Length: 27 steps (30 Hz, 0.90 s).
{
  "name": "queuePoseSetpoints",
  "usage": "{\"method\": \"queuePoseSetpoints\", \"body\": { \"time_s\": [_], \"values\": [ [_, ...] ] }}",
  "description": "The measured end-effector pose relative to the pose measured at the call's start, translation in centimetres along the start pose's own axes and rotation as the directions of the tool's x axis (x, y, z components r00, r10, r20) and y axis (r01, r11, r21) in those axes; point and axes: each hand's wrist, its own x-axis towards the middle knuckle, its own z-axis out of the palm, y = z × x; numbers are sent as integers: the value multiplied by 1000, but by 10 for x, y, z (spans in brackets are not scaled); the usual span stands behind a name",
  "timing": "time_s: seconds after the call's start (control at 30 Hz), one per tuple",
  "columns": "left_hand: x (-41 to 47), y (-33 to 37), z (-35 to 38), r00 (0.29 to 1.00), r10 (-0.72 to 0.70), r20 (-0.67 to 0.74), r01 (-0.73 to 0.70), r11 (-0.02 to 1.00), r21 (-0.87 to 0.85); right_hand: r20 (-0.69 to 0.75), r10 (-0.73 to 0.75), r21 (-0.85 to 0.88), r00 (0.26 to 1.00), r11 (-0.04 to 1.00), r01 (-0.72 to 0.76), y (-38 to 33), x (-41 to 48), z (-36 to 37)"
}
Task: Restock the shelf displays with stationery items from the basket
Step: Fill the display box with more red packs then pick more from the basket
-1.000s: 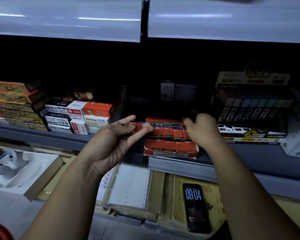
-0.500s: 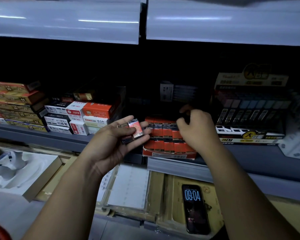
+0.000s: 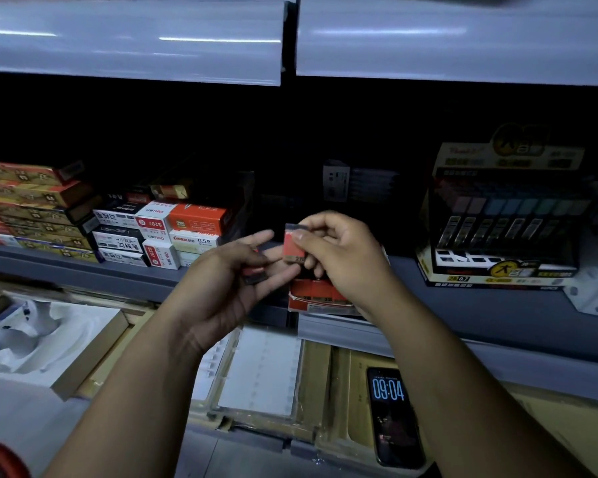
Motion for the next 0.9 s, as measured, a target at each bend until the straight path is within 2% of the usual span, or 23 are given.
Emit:
{"method": "queuePoseSetpoints", "body": {
  "time_s": [0.07,0.13,0.2,0.33,0.5,0.67,0.73,0.83,0.9],
  "values": [
    [2,1,-3,993,-42,-107,35,998,-61,-64,77,3,995,997,-77,2,2,-1],
    [3,2,-6,980,-60,-190,49,997,-63,-80,134,-125,988,982,-144,5,3,-2],
    [4,3,-7,974,-46,-222,42,999,-25,-76,133,-245,988,958,-148,8,3,-1],
    [3,0,-7,972,-17,-235,22,1000,16,-116,69,-364,991,925,-107,12,2,4],
    [0,-4,-4,977,1,-215,4,1000,27,-156,97,-254,983,958,-134,10,2,3],
    [1,-6,-5,972,48,-231,23,956,293,-121,100,-247,988,961,-128,11,0,-3],
    [2,-8,-4,972,69,-224,3,953,304,-68,99,-197,993,974,-110,10,-1,-6],
    [7,-12,-4,974,102,-201,-29,940,340,54,135,-17,989,991,-134,6,-4,-10],
    [10,-15,-4,974,127,-188,-47,922,384,96,128,9,987,992,-130,4,-5,-12]
  ]
}}
